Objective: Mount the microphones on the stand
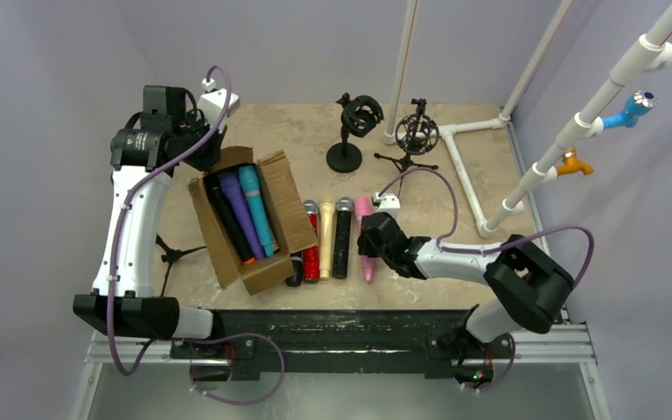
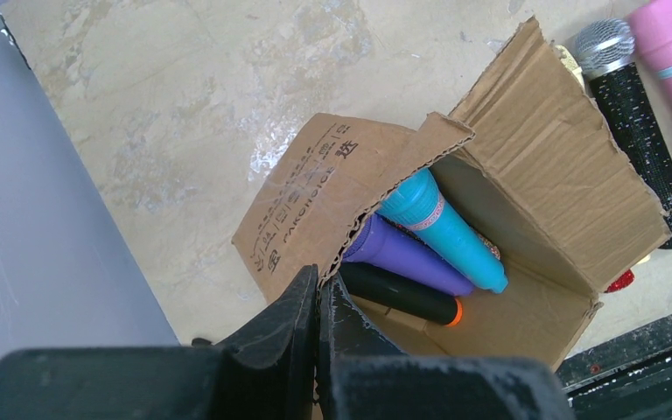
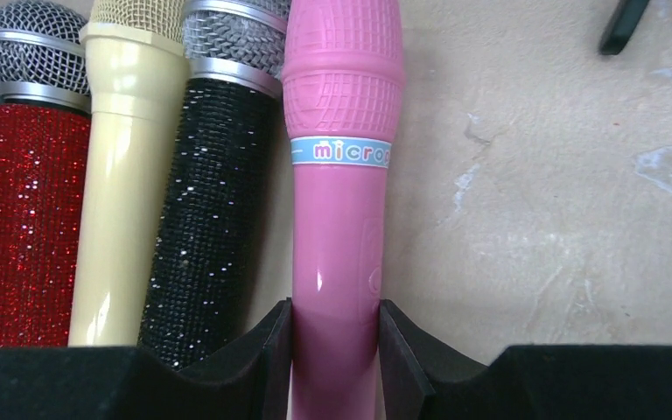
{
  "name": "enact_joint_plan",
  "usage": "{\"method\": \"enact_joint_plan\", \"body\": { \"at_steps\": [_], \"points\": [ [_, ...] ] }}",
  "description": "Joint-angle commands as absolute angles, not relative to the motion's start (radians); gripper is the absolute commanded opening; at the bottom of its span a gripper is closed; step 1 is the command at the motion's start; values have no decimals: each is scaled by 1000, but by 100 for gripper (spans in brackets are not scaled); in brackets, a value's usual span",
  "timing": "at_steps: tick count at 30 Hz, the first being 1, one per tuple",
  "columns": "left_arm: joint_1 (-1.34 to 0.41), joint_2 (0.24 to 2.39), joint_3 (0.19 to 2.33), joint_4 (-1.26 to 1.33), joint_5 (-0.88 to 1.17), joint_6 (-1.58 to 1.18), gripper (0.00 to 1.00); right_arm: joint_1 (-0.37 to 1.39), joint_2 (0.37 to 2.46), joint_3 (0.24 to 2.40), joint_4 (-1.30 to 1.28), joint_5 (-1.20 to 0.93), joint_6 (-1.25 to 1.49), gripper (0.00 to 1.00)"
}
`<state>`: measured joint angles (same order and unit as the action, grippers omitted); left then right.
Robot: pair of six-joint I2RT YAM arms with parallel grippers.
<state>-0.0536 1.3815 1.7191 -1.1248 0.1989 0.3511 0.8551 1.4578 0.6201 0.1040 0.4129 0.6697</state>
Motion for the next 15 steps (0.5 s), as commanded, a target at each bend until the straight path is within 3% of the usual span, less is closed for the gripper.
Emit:
{"method": "enact_joint_plan", "body": {
  "at_steps": [1,2,5,7,10,15],
  "points": [
    [-57,1353,1747,-1089,240,335,0,851,1507,689,204,379,689,7],
    [-56,1354,1746,-1088,245,334,0,851,1514,692,206,371,689,12],
    [-58,1359,1746,-1090,261,333,0,851,1505,696,199,351,685,38],
    [-57,1358,1743,-1087,270,331,0,851,1478,700,186,348,678,47],
    [-57,1360,1742,-1086,281,325,0,851,1426,712,160,347,664,54],
    [-57,1355,1748,-1087,286,318,0,853,1324,770,105,334,638,52]
  ]
}}
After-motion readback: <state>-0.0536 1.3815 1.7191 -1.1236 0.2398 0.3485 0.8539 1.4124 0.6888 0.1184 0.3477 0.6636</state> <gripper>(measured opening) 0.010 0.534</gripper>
